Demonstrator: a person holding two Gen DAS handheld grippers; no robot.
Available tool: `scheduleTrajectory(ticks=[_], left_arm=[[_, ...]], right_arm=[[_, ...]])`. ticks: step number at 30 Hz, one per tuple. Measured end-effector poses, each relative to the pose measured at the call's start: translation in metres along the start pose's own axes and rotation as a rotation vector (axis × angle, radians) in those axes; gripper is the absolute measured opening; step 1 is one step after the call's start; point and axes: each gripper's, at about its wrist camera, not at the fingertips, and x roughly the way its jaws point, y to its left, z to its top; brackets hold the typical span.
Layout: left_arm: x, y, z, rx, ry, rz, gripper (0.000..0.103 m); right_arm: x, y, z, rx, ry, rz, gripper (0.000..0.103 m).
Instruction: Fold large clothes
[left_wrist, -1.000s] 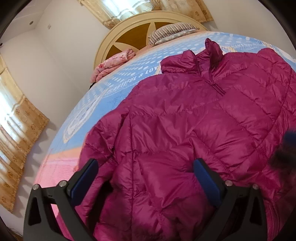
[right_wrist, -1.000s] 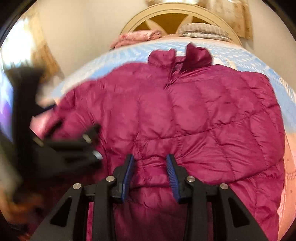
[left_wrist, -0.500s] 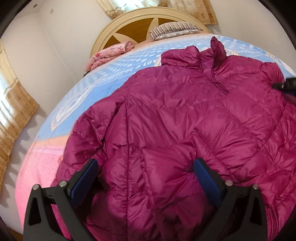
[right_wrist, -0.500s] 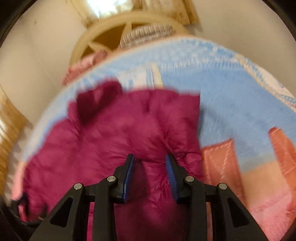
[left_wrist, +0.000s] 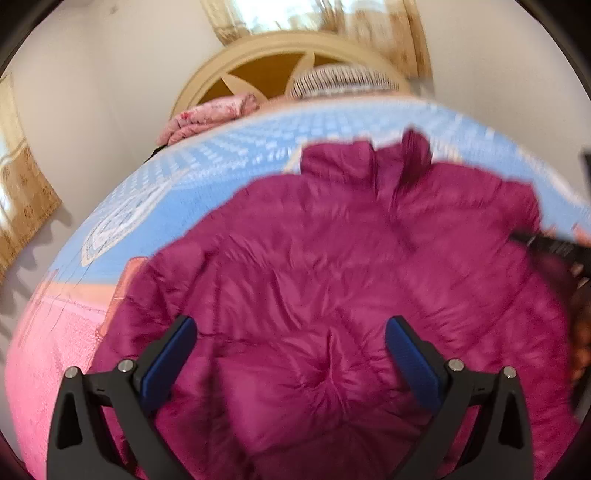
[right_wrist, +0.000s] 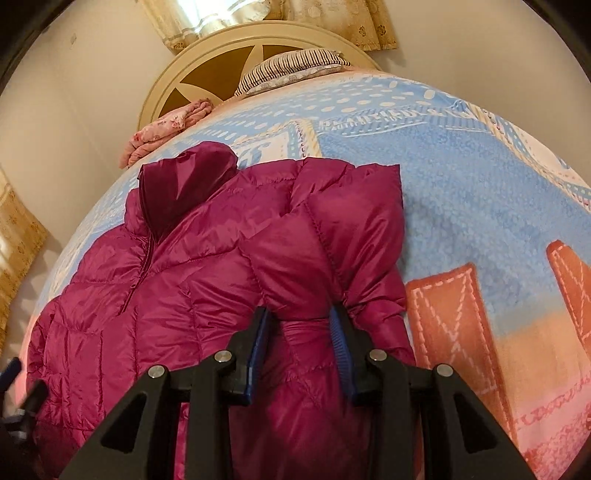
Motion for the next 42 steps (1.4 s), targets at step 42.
scheduleTrajectory(ticks=[42], left_arm=[[0.040, 0.030, -0.013, -0.163, 0.122, -0.152, 0.103]], right_arm=[[-0.058, 0.058, -0.033, -0.187, 0.117, -0.130, 0.034]])
